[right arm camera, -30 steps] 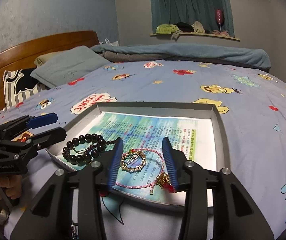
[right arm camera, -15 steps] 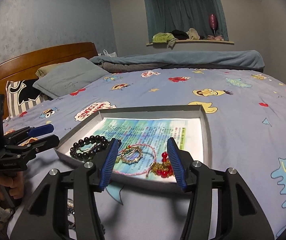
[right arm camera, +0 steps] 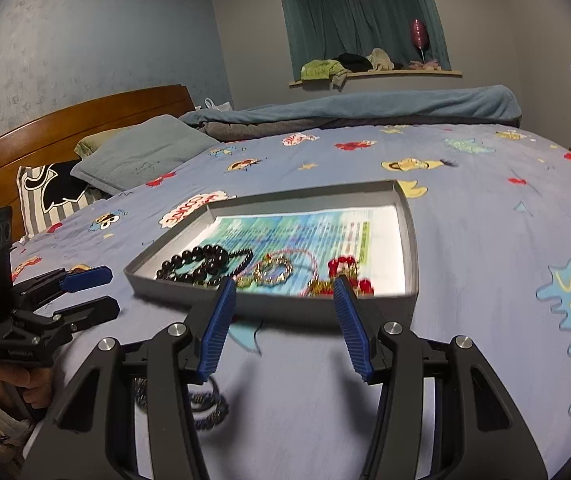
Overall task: Organize jewelry
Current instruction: 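Move both tools from the grey box toward the jewelry left on the bed, then grasp the blue beaded bracelet with the right tool while the left grasps the silver hoop, then carry the blue bracelet into the grey box with the right tool while the left drops the hoop there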
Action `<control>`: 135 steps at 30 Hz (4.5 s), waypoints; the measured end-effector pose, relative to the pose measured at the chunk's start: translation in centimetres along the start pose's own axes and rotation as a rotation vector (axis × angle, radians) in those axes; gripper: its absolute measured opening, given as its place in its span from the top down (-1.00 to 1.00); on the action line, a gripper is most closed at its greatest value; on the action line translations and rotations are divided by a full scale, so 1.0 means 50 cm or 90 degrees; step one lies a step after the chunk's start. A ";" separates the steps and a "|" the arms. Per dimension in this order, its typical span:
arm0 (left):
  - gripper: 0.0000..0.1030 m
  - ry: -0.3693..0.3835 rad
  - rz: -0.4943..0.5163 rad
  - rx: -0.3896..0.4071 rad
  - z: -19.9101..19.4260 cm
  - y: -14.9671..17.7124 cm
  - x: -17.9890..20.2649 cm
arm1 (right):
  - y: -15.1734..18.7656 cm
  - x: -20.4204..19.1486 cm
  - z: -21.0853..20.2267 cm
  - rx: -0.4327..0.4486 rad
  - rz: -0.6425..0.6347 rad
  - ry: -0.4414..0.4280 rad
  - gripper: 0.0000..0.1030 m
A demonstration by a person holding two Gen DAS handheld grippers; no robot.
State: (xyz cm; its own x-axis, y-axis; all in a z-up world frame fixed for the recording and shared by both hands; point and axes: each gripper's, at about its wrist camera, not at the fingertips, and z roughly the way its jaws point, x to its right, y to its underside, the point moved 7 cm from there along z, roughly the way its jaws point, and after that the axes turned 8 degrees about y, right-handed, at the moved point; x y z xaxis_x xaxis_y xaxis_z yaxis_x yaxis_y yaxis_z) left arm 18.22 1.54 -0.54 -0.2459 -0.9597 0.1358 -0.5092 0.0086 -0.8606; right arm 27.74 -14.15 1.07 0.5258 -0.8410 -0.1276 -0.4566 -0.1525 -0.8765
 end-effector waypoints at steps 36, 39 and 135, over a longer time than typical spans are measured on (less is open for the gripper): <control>-0.01 0.077 0.074 -0.117 0.078 0.056 0.116 | 0.060 0.015 -0.022 -0.078 0.047 -0.026 -0.02; -0.01 0.076 0.065 -0.095 0.063 0.050 0.110 | 0.058 0.007 -0.030 -0.079 0.036 -0.031 -0.02; 0.01 0.013 -0.034 0.003 0.042 -0.062 -0.028 | -0.120 -0.056 -0.042 0.046 -0.053 -0.051 0.86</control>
State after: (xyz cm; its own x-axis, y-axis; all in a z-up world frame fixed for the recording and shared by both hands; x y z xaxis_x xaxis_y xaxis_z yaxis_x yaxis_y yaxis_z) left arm 21.90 2.28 0.91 -0.2354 -0.9527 0.1924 -0.5186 -0.0443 -0.8539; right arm 27.51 -11.97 7.63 0.6159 -0.7829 -0.0874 -0.3583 -0.1797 -0.9161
